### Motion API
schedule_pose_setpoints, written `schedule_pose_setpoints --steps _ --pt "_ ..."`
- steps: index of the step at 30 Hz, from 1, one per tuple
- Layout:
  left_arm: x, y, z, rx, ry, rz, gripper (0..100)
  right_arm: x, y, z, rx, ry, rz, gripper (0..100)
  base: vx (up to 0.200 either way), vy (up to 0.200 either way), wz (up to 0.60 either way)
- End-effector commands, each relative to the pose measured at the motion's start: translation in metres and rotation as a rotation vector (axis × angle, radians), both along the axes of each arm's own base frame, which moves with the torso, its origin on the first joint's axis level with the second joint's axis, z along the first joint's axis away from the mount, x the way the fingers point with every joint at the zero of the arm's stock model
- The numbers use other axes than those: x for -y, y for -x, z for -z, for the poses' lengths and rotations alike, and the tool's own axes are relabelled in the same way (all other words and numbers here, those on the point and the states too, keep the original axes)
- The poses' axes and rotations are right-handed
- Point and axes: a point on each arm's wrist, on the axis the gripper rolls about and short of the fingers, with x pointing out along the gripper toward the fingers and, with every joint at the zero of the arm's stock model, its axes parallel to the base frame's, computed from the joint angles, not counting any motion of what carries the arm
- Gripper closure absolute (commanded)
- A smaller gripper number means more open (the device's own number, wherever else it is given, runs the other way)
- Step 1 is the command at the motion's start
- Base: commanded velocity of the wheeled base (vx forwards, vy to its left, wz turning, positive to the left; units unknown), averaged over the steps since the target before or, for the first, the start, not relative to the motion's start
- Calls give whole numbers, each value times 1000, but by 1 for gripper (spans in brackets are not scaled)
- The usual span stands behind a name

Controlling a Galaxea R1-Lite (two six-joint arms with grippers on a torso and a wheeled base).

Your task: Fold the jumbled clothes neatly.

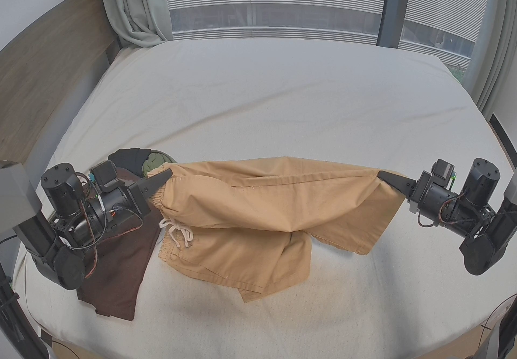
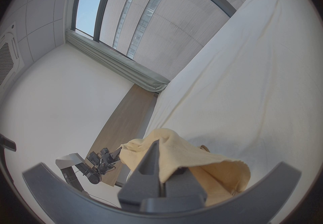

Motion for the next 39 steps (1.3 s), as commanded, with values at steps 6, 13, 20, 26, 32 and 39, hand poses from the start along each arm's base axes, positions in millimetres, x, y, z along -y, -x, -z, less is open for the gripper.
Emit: schedule_pose_setpoints --steps 6,13,20,26,32,39 --pt "-2 -1 -1 7 2 -7 100 10 -10 6 -9 1 37 100 0 0 0" --pt "-3 -2 -2 10 2 -10 100 12 -13 7 -9 1 45 100 0 0 0" --pt "-4 -3 -2 12 3 -14 100 14 -17 11 -14 0 54 100 0 0 0" --pt "-6 -5 -2 15 3 -22 100 18 -19 12 -13 0 66 100 0 0 0" --pt "-7 -6 -1 14 2 -27 100 19 -20 10 -5 -1 71 100 0 0 0" --pt "-7 -7 -1 16 2 -30 100 19 -20 10 -3 0 69 100 0 0 0"
